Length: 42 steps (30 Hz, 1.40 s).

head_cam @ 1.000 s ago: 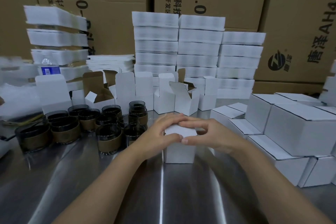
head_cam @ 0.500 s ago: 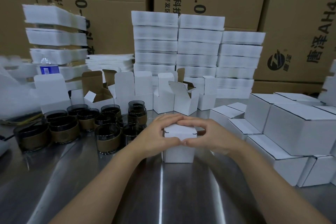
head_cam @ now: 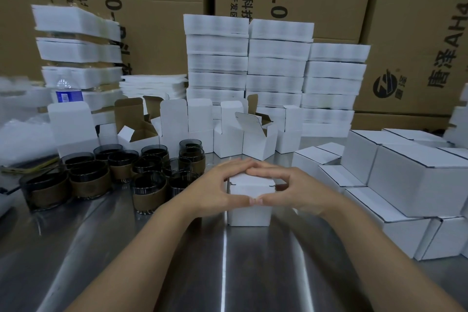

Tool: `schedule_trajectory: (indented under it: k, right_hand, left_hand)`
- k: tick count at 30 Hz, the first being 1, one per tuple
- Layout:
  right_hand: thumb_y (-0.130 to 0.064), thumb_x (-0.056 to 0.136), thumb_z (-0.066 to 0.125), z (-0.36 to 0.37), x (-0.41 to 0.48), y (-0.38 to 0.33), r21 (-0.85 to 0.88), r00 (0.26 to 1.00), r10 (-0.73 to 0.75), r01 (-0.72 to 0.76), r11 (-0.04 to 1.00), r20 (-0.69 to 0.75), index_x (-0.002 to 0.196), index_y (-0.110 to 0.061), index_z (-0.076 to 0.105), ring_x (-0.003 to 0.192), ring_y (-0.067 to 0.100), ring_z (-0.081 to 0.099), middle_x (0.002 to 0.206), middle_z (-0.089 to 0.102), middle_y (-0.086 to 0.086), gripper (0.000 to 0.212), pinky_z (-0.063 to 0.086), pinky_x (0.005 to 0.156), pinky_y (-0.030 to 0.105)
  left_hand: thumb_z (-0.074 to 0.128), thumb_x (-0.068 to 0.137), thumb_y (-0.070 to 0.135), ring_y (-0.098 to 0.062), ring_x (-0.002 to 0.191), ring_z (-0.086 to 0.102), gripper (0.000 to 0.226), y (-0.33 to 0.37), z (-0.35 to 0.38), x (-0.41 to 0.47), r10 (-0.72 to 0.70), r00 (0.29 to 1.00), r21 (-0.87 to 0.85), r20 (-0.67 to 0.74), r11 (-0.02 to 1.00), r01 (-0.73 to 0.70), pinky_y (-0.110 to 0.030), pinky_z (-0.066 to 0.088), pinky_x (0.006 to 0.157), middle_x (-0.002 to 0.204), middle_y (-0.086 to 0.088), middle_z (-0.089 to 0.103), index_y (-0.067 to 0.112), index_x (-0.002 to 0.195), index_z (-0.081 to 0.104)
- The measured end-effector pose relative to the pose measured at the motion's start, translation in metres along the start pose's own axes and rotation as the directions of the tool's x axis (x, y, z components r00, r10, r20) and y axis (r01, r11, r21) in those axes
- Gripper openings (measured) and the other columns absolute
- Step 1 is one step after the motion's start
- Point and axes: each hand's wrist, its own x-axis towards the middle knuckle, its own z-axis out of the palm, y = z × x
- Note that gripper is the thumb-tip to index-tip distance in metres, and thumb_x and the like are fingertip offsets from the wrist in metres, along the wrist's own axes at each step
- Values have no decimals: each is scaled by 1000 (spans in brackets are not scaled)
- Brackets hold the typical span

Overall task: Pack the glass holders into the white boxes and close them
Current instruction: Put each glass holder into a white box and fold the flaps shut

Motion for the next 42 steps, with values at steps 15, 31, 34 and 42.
schedule_trajectory:
  k: [15,31,34,42]
  right_hand:
    - [-44,57,82,3,1,-2,20,999,-18,19,1000,-34,111,-44,68,131,-13,31,134,49,-28,56,26,116,34]
    - [-31,78,74,2,-1,-5,97,997,-20,27,995,-77,108,-41,70,123,-10,45,125,60,-23,31,29,114,37]
    - [-21,83,71,1,-2,-6,107,999,-23,27,994,-42,113,-34,70,128,-9,39,127,59,-21,33,25,116,36]
    - [-21,97,49,3,-3,-11,159,997,17,-4,987,-82,111,-27,71,124,-9,44,127,59,-21,27,27,114,27]
  left_hand:
    - [78,77,34,23,130,19,63,-2,0,2,26,999,34,-33,999,-25,6,15,90,129,43,40,42,133,50]
    - [73,82,29,8,121,48,32,8,-3,0,16,998,-184,-59,983,-27,-28,39,105,124,29,59,46,108,65]
    - [64,89,27,11,120,48,26,8,-2,1,21,998,-190,-61,981,-33,-19,36,104,122,30,60,42,111,66]
    - [37,98,3,1,121,51,37,13,-2,3,-44,996,-302,-71,953,20,-8,33,101,127,10,61,22,118,63]
